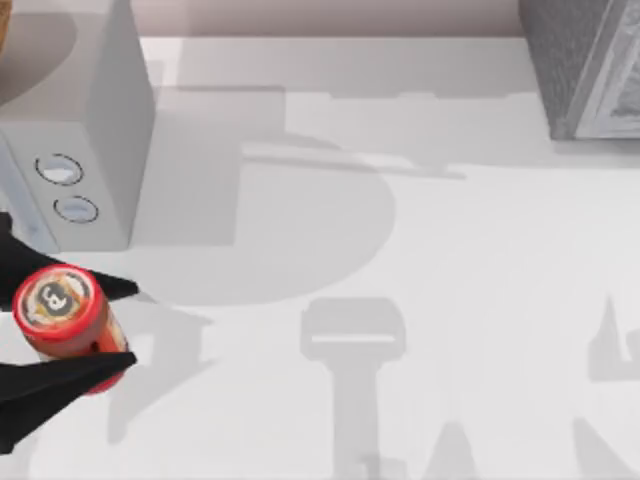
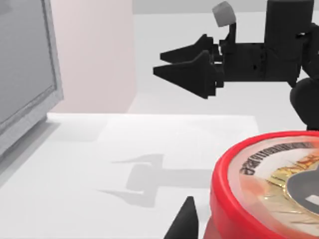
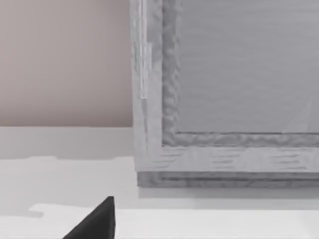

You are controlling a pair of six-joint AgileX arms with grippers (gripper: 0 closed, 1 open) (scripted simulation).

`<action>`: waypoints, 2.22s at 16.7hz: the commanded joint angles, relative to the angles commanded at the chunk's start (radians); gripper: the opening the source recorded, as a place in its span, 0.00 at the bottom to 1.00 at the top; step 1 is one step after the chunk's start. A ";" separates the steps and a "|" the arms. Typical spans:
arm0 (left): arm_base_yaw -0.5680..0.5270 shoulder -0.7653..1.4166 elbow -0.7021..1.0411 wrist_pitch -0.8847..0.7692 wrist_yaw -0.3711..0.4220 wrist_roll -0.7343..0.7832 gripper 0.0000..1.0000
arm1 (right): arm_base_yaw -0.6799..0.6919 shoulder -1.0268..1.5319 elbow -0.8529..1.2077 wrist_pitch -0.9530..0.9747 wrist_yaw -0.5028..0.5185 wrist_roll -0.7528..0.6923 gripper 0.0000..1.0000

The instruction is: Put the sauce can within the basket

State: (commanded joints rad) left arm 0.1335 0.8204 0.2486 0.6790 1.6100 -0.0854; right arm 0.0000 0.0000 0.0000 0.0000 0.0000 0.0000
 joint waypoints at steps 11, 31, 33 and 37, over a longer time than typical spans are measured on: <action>0.176 -0.144 -0.070 0.110 0.035 -0.025 0.00 | 0.000 0.000 0.000 0.000 0.000 0.000 1.00; 0.453 0.802 1.299 -0.816 0.029 0.358 0.00 | 0.000 0.000 0.000 0.000 0.000 0.000 1.00; 0.480 0.898 1.448 -0.931 0.007 0.403 0.00 | 0.000 0.000 0.000 0.000 0.000 0.000 1.00; 0.514 1.022 1.636 -1.094 -0.036 0.464 0.00 | 0.000 0.000 0.000 0.000 0.000 0.000 1.00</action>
State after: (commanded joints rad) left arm 0.6480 1.8423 1.8844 -0.4146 1.5735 0.3786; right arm 0.0000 0.0000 0.0000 0.0000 0.0000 0.0000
